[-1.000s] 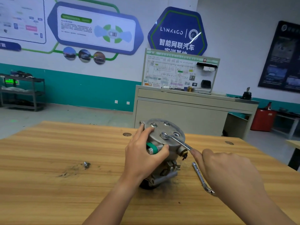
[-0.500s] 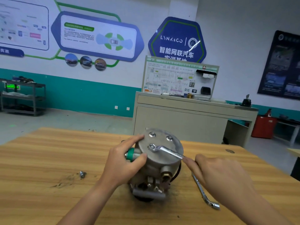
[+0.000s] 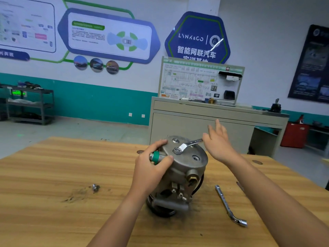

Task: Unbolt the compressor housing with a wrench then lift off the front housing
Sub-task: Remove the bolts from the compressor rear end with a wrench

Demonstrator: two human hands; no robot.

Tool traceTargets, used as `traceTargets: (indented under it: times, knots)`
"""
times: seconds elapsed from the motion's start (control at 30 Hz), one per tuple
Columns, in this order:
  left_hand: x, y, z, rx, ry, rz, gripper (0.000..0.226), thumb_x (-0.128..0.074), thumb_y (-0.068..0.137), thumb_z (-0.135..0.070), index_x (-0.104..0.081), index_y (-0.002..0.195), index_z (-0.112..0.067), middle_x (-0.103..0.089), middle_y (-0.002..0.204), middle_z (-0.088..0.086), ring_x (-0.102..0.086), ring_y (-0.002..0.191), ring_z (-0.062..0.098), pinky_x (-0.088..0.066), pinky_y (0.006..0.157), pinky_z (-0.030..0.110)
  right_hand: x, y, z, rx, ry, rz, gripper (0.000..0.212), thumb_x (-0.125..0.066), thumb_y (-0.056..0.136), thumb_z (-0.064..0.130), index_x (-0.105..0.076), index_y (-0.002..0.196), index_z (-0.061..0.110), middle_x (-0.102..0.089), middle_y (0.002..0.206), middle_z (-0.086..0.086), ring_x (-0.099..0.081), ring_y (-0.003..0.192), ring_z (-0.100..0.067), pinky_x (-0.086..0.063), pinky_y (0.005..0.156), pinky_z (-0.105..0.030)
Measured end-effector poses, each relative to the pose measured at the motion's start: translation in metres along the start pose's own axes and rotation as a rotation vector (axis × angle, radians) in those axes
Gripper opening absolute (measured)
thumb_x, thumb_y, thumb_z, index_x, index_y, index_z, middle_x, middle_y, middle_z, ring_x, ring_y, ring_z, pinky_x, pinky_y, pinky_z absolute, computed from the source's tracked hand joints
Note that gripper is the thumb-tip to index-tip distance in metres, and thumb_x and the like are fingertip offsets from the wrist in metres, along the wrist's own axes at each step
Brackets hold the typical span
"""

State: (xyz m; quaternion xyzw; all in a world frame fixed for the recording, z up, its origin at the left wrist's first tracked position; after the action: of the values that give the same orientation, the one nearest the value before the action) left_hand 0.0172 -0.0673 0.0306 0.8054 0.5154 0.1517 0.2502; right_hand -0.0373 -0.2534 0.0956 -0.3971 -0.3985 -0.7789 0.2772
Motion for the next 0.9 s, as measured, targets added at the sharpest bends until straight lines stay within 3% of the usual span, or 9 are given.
traceTargets:
  times: [0.1,0.27,0.5,0.67,0.77,0.83,0.9]
  knots:
    - [-0.004,0.003,0.001,0.025,-0.071,-0.016,0.038,-0.066,0.078,-0.010,-0.060,0.096,-0.043,-0.057,0.102,-0.017,-0.059,0.085,-0.005,-0.049,0.062,0.012,-0.003,0.021,0.022,-0.032,0.113,0.074,0.056,-0.027,0.099,0.024,-0.004,0.148,0.006,0.023,0.152,-0.006,0.014,0.141,-0.024,0.000,0.113,-0.038]
    - [-0.001,0.005,0.000,0.034,-0.121,-0.003,0.036,-0.062,0.063,-0.024,-0.062,0.097,-0.037,-0.060,0.099,-0.014,-0.059,0.081,-0.009,-0.047,0.061,0.010,-0.006,0.035,0.052,0.046,0.162,0.219,0.062,-0.027,0.102,0.028,0.008,0.146,0.004,0.026,0.151,-0.008,0.001,0.143,-0.025,-0.007,0.112,-0.032]
    - [0.010,0.002,0.000,0.014,-0.140,0.017,0.032,-0.065,0.078,-0.009,-0.064,0.101,-0.031,-0.061,0.101,-0.010,-0.059,0.079,-0.010,-0.044,0.058,0.007,-0.011,0.039,0.097,0.258,0.090,0.284,0.061,-0.028,0.102,0.028,0.006,0.147,0.005,0.017,0.154,-0.005,0.004,0.142,-0.017,-0.002,0.111,-0.025]
    - [0.009,0.001,-0.005,-0.018,-0.042,0.022,0.041,-0.060,0.066,-0.024,-0.064,0.106,-0.031,-0.064,0.104,-0.016,-0.059,0.090,-0.008,-0.045,0.070,0.007,-0.021,0.035,0.130,0.344,0.083,0.305,0.074,-0.029,0.097,0.049,0.006,0.147,0.008,0.015,0.155,-0.003,0.007,0.142,-0.016,-0.001,0.114,-0.034]
    - [0.007,0.003,-0.007,-0.037,-0.002,0.005,0.036,-0.064,0.070,-0.021,-0.066,0.105,-0.020,-0.069,0.098,-0.009,-0.063,0.092,0.003,-0.049,0.078,0.017,-0.031,0.019,0.159,0.478,0.066,0.304,0.079,-0.032,0.094,0.054,0.007,0.147,0.010,0.013,0.155,-0.003,0.003,0.143,-0.019,-0.006,0.116,-0.045]
    - [0.006,0.003,-0.008,-0.056,-0.030,-0.010,0.015,-0.068,0.074,-0.015,-0.067,0.089,-0.017,-0.070,0.078,-0.009,-0.065,0.078,0.005,-0.050,0.067,0.019,-0.036,0.004,0.173,0.588,0.009,0.276,0.081,-0.034,0.092,0.056,0.006,0.148,0.013,0.011,0.155,0.001,-0.001,0.143,-0.019,-0.009,0.114,-0.049]
    - [0.008,0.003,-0.005,-0.051,-0.040,-0.040,0.015,-0.069,0.078,-0.004,-0.063,0.076,-0.018,-0.067,0.062,-0.011,-0.060,0.062,-0.001,-0.046,0.057,0.015,-0.036,-0.012,0.180,0.683,-0.029,0.239,0.080,-0.036,0.092,0.056,0.005,0.148,0.017,0.009,0.156,0.004,-0.005,0.142,-0.017,-0.008,0.113,-0.051]
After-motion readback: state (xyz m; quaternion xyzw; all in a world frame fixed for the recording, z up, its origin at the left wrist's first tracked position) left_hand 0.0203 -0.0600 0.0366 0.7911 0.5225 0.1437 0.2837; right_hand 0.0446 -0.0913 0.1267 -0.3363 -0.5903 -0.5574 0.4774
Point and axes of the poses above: each hand's wrist, its own y-axis towards the middle knuckle, its own x-axis out of the back of the hand, z = x × y, the point moved 2 cm from there along y, towards the middle knuckle
